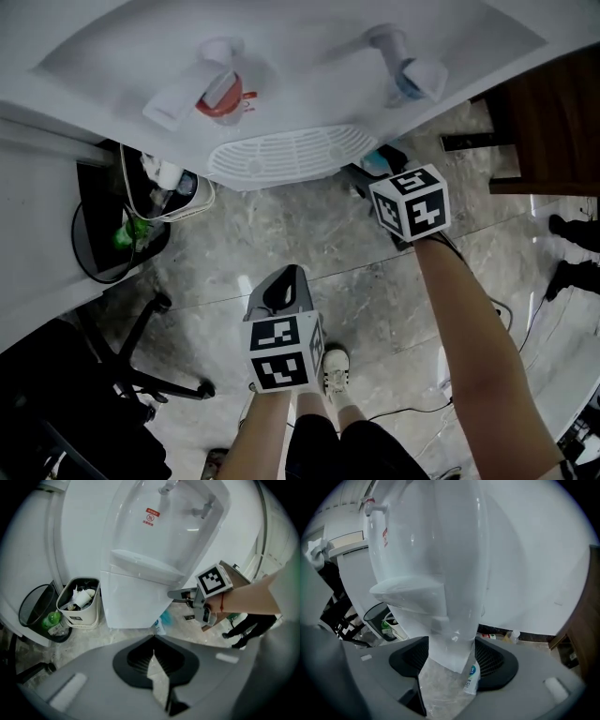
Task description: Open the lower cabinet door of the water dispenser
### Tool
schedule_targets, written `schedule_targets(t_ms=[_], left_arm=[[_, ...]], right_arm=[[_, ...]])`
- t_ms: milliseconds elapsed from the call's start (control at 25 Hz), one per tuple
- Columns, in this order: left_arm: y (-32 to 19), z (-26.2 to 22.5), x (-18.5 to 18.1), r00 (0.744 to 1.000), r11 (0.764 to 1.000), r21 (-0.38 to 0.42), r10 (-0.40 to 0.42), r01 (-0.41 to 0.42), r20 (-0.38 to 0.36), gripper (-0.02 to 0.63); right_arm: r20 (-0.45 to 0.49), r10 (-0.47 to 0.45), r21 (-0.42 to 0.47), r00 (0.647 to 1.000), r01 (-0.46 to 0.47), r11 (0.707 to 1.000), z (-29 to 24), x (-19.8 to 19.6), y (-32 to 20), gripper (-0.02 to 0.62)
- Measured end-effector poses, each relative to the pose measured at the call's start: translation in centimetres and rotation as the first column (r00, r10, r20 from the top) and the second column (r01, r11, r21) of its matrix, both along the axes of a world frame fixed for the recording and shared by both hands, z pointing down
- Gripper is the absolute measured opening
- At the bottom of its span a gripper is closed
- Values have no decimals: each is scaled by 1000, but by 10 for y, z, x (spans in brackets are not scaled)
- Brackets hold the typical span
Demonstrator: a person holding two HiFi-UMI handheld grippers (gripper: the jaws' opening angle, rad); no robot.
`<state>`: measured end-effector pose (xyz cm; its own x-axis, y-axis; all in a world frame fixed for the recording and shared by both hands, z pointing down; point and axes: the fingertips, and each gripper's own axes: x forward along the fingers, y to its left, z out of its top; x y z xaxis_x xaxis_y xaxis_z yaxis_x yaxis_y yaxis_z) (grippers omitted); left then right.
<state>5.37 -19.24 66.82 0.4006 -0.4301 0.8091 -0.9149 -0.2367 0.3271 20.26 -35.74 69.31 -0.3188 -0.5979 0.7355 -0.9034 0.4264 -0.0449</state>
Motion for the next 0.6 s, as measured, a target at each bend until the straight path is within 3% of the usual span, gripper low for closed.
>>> schedule_targets(t_ms=[280,600], left_arm=[[-8,2,-10,999,999,2,-44,44,1,6],[18,8,-17,997,997,-28,-74,75,30,6]], right_arm=[[65,101,7,993,-102,995,-3,-2,7,290],[74,136,-26,988,-134,991,-3,-7,63,244]])
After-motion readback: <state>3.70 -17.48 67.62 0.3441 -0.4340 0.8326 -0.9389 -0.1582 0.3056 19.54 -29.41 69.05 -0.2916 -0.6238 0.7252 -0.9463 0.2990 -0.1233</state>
